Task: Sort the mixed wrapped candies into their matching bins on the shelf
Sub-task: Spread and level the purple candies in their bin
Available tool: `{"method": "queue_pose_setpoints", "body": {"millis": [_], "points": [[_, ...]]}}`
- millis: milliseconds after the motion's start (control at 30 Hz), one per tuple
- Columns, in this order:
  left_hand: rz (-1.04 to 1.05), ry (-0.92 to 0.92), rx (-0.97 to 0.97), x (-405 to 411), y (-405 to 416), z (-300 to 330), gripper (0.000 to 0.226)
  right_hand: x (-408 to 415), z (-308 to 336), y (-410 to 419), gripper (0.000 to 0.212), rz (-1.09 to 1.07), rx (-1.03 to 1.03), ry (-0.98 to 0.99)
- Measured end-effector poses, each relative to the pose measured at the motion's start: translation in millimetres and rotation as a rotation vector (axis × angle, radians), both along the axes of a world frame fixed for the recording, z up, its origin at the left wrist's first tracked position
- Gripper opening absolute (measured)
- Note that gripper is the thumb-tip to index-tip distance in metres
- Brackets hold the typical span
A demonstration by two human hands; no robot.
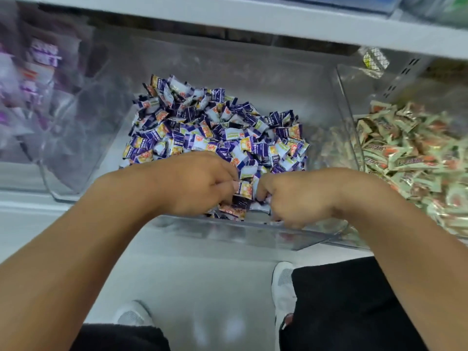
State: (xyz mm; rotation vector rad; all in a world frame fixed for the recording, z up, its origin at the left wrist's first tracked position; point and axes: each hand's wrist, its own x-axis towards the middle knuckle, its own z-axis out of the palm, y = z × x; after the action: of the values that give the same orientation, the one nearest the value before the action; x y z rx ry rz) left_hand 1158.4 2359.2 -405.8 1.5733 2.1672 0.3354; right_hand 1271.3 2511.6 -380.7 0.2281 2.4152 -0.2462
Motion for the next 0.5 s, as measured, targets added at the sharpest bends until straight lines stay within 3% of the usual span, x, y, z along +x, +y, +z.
{"method": "queue_pose_setpoints", "body": {"millis": [67,167,233,267,367,500], "points": [[0.022,-0.023,0.037,0,-7,2,0.046,0,-5,-2,0.028,-0.141,-0.156,0.024],[0.049,-0.003,0.04,-2,-16,3,0.042,-3,-5,-3,0.035,-0.562,-0.561,0.011],[0.064,0.041,0.044,-6,-21,2,0.041,-4,-8,3,0.034,-0.593,-0.584,0.005],[0.067,0.056,0.053,-8,-23,1,0.042,-6,-7,4,0.033,-0.596,-0.562,0.025],[0.083,0.097,0.128,-16,-34,1,0.036,-9,7,-2,0.028,-0.296,-0.28,0.151],[0.055,0.177,0.167,-27,-44,-2,0.037,-5,13,-3,0.033,-0.1,-0.103,0.141]]}}
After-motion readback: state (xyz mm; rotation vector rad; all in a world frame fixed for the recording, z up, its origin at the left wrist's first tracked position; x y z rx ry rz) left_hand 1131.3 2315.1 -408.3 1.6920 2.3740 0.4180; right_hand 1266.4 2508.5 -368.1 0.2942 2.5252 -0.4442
